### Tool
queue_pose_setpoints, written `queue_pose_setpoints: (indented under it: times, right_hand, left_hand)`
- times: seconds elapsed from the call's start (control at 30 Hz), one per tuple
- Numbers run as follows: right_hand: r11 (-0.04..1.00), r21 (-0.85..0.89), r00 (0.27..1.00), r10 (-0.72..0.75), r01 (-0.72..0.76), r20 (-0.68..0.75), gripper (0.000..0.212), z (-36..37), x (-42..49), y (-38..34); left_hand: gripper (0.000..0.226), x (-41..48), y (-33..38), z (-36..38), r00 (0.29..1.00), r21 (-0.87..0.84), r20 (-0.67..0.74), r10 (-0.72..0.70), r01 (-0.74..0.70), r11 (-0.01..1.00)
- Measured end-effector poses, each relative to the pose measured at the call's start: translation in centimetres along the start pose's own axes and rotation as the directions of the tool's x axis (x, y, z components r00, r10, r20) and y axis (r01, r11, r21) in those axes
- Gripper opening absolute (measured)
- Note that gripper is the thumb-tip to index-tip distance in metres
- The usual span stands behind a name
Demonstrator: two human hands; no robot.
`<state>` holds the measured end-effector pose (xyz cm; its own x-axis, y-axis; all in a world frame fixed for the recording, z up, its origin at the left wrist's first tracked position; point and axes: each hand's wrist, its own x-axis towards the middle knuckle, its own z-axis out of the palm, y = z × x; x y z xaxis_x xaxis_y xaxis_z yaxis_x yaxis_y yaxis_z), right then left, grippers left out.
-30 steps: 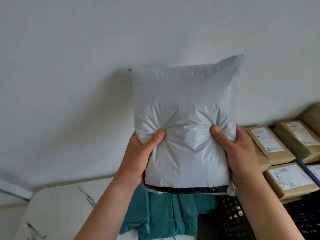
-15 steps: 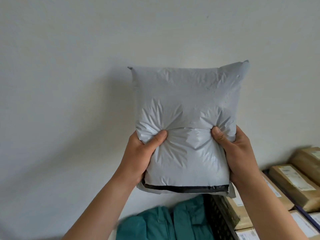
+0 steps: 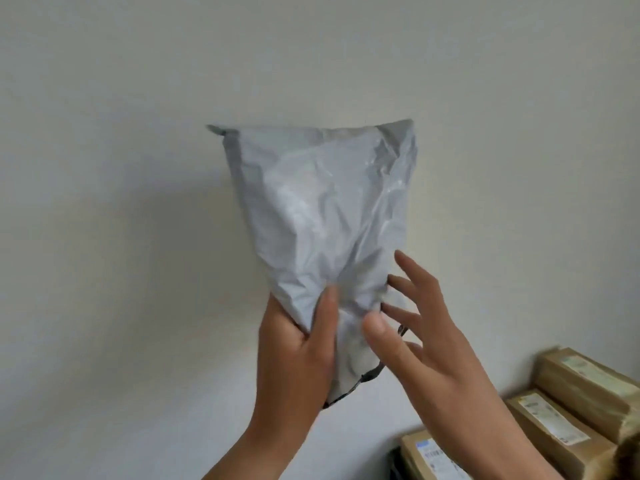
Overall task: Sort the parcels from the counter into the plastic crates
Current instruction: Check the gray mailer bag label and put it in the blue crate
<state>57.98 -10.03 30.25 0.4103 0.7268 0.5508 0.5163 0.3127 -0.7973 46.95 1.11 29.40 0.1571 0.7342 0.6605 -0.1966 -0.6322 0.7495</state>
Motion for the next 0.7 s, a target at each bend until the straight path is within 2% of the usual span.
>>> queue_pose_setpoints:
  times: [0.03, 0.1, 0.13, 0.17, 0.2, 0.27, 0.33, 0.37, 0.4, 0.43, 0.47, 0.5, 0.53, 0.57, 0.6, 0.63, 0.7]
  right_hand:
    - [1.0, 0.014, 1.0, -0.002, 0.002, 0.02, 0.095, 0.1, 0.2, -0.7]
    - [0.999, 0.027, 0.999, -0.024, 0.025, -0.038, 0.069, -0.3, 1.4, -1.2]
    - [0.993, 0.114, 0.993, 0.014, 0.0, -0.12, 0.05, -0.8, 2.3, -1.1]
    - [0.96, 0.276, 0.976, 0.107, -0.051, -0.19, 0.035, -1.4, 3.2, -1.1]
    - [0.896, 0.435, 0.958, 0.194, -0.086, -0.211, 0.029, -2.1, 4.1, -0.6]
    - [0.788, 0.604, 0.946, 0.277, -0.122, -0.17, 0.031, -3.5, 5.4, -0.1]
    - [0.746, 0.645, 0.942, 0.313, -0.165, -0.121, 0.037, -4.6, 6.0, 0.4]
    - [0.738, 0.65, 0.938, 0.328, -0.181, -0.111, 0.04, -5.1, 6.3, 0.6]
    - [0.737, 0.648, 0.937, 0.334, -0.194, -0.099, 0.043, -5.4, 6.5, 0.8]
    - [0.731, 0.649, 0.94, 0.333, -0.208, -0.073, 0.046, -5.7, 6.7, 0.9]
    - [0.726, 0.652, 0.945, 0.324, -0.22, -0.042, 0.048, -5.9, 6.8, 1.2]
    - [0.718, 0.656, 0.949, 0.316, -0.232, -0.01, 0.049, -5.9, 6.9, 1.4]
    - [0.71, 0.662, 0.952, 0.304, -0.24, 0.019, 0.048, -5.8, 6.9, 1.5]
    - [0.707, 0.662, 0.954, 0.297, -0.247, 0.038, 0.048, -5.7, 6.9, 1.5]
    - [0.71, 0.658, 0.956, 0.29, -0.25, 0.049, 0.047, -5.5, 6.8, 1.5]
    - [0.717, 0.65, 0.958, 0.281, -0.252, 0.062, 0.047, -5.3, 6.7, 1.5]
    - [0.744, 0.619, 0.96, 0.273, -0.252, 0.063, 0.049, -5.1, 6.7, 1.5]
  left_hand:
    - [0.035, -0.6, 0.6, 1.0, 0.986, 0.026, 0.159, 0.045, -0.05, 0.998]
    - [0.068, -2.0, 1.6, 2.5, 0.876, 0.115, 0.434, 0.21, -0.286, 0.951]
    - [0.083, -2.4, 1.5, 3.0, 0.796, 0.139, 0.525, 0.303, -0.431, 0.891]
    - [0.088, -2.5, 1.4, 3.3, 0.713, 0.129, 0.594, 0.373, -0.542, 0.831]
    - [0.085, -2.0, 1.3, 3.0, 0.666, 0.102, 0.635, 0.391, -0.574, 0.813]
    - [0.064, -0.4, 0.9, 1.9, 0.657, 0.041, 0.623, 0.425, -0.57, 0.821]
    - [0.046, 1.7, 0.7, 0.4, 0.729, 0.11, 0.453, 0.514, -0.618, 0.779]
    - [0.046, 2.9, 0.6, -0.2, 0.761, 0.18, 0.347, 0.549, -0.628, 0.757]
    - [0.053, 4.2, 0.4, -0.8, 0.807, 0.248, 0.249, 0.535, -0.587, 0.77]
    - [0.066, 5.3, 0.5, -1.5, 0.873, 0.291, 0.188, 0.449, -0.486, 0.824]
    - [0.079, 6.4, 0.8, -2.1, 0.941, 0.26, 0.183, 0.286, -0.327, 0.909]
    - [0.087, 7.3, 1.3, -2.6, 0.968, 0.166, 0.236, 0.084, -0.125, 0.978]
    - [0.086, 7.9, 1.7, -3.0, 0.933, 0.053, 0.346, -0.099, 0.086, 0.995]
    - [0.075, 8.1, 1.9, -3.4, 0.859, -0.029, 0.463, -0.218, 0.261, 0.965]
    - [0.061, 8.1, 2.0, -3.6, 0.805, -0.071, 0.528, -0.268, 0.357, 0.931]
    - [0.05, 7.8, 2.1, -3.7, 0.787, -0.086, 0.546, -0.287, 0.394, 0.915]
    - [0.042, 7.2, 2.0, -3.6, 0.802, -0.11, 0.52, -0.294, 0.404, 0.908]
